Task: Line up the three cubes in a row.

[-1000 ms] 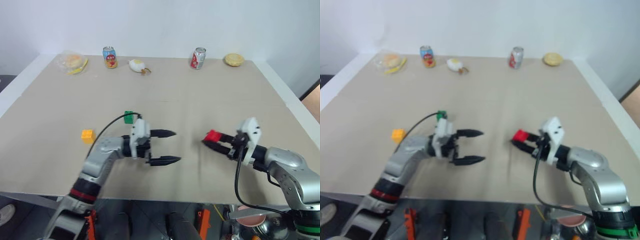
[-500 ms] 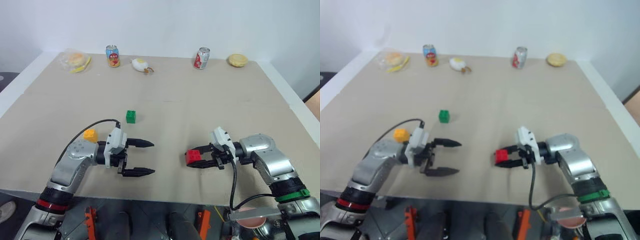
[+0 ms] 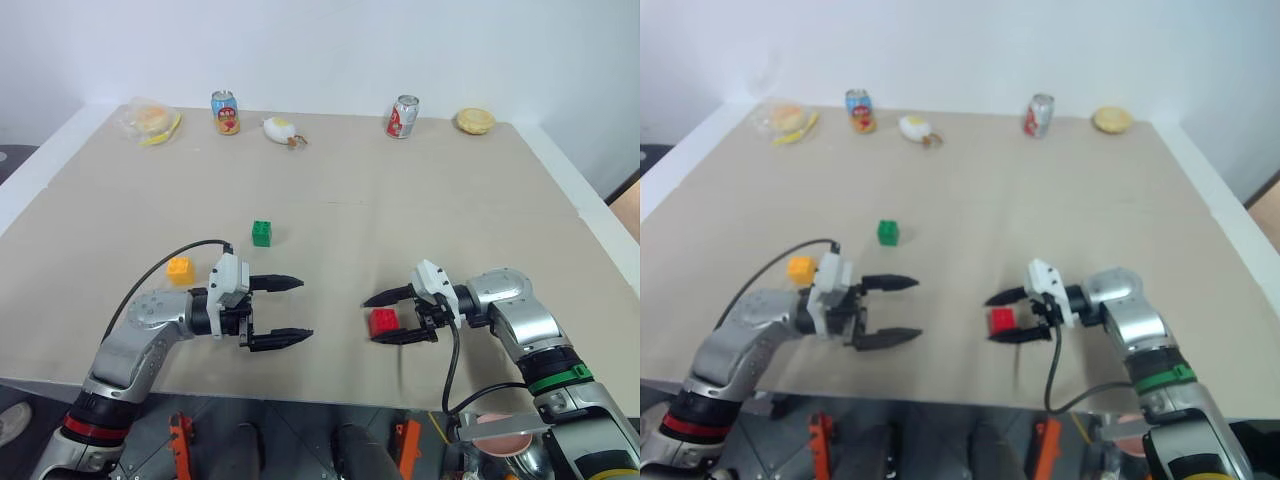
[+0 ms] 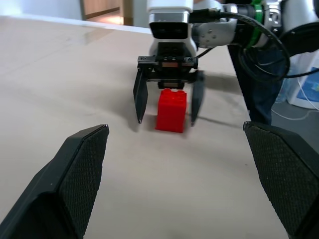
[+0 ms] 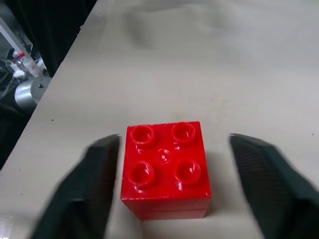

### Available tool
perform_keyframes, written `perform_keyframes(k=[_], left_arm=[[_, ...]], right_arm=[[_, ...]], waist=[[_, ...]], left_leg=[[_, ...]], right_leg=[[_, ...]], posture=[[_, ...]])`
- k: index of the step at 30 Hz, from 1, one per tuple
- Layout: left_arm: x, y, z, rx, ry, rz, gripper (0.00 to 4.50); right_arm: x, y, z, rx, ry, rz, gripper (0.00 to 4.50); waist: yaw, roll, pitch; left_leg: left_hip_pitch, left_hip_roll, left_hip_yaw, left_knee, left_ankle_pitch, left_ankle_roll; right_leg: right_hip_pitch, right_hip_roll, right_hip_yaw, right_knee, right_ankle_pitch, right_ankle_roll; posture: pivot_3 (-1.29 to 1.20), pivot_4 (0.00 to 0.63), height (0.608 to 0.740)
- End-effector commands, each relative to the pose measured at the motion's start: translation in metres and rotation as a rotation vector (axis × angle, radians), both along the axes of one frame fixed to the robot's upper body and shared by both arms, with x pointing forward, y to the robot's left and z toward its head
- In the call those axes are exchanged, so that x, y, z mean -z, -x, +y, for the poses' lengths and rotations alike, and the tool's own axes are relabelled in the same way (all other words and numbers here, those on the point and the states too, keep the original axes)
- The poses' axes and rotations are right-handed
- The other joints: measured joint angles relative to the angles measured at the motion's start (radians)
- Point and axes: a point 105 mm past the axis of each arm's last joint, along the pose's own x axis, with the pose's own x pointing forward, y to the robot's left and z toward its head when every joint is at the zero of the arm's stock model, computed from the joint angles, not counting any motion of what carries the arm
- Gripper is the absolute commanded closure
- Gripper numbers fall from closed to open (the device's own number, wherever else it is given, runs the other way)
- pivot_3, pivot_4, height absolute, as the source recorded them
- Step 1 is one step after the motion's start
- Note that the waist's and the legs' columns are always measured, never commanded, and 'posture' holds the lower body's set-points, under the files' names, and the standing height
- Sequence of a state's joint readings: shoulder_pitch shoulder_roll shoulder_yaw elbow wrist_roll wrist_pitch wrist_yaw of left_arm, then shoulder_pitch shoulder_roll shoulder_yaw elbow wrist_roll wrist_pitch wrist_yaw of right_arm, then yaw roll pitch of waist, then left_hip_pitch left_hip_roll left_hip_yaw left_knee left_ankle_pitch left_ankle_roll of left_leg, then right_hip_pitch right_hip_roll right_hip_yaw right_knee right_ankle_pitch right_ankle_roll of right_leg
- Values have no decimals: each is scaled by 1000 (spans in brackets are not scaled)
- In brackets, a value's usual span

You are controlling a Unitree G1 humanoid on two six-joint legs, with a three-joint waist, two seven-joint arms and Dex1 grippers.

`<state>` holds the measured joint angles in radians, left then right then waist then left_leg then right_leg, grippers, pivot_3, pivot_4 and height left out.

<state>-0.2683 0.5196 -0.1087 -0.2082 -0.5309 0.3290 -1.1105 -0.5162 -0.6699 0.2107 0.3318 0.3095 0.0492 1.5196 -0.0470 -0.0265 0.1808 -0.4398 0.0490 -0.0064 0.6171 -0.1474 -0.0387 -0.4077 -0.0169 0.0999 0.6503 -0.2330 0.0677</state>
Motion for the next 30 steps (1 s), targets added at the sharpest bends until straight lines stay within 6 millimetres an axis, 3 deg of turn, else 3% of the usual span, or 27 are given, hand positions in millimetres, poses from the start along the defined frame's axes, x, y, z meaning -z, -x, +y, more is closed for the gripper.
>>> perform_keyframes(k=[1, 4, 8, 12, 17, 20, 24, 30], left_arm=[[-17, -8, -3, -94, 86, 1, 0], [-26, -21, -5, -226, 165, 19, 0], [-37, -50, -8, -514, 255, -7, 0], [-42, -77, 0, -818, 300, -26, 0], [-32, -95, 16, -1082, 302, 2, 0], [-21, -104, 29, -1200, 283, 22, 0], [-8, -113, 30, -1233, 232, 27, 0], [6, -128, 17, -1200, 183, 52, 0]], right_arm=[[-25, 5, 0, -30, -55, -39, 26], [-49, 7, 2, -7, -130, -55, 26], [-96, 5, 11, 85, -290, -87, 26], [-130, -1, 22, 228, -437, -111, 26], [-134, -2, 33, 308, -429, -101, 26], [-125, -11, 34, 384, -367, -108, 26], [-126, -18, 34, 419, -388, -121, 26], [-128, -22, 38, 433, -408, -131, 26]], waist=[[0, 0, 0], [1, 0, 0], [2, 0, 0], [2, -1, 0], [2, -1, 0], [2, -1, 0], [2, -1, 0], [2, -1, 0]], left_leg=[[0, 0, 0, 0, 0, 0], [0, 0, 0, 0, 0, 0], [0, 0, -1, 1, 0, 0], [0, -1, -2, 2, 0, 0], [0, -1, -1, 1, 0, 0], [0, -1, -1, 1, 0, 0], [-2, -2, -1, 1, 0, 0], [-2, -2, -1, 1, 0, 0]], right_leg=[[0, 0, 0, 0, 0, 0], [0, 0, 0, 0, 0, 1], [1, 0, 0, 0, 1, 1], [1, 1, 0, 0, 2, 2], [1, 1, 2, 0, 2, 2], [0, 1, 2, 0, 2, 2], [0, 1, 2, 0, 2, 3], [0, 1, 2, 0, 2, 3]], posture=[[0, 150, 733], [0, 150, 733], [0, 150, 733], [0, 150, 733], [0, 150, 733], [0, 150, 733], [0, 150, 733], [0, 150, 733]])
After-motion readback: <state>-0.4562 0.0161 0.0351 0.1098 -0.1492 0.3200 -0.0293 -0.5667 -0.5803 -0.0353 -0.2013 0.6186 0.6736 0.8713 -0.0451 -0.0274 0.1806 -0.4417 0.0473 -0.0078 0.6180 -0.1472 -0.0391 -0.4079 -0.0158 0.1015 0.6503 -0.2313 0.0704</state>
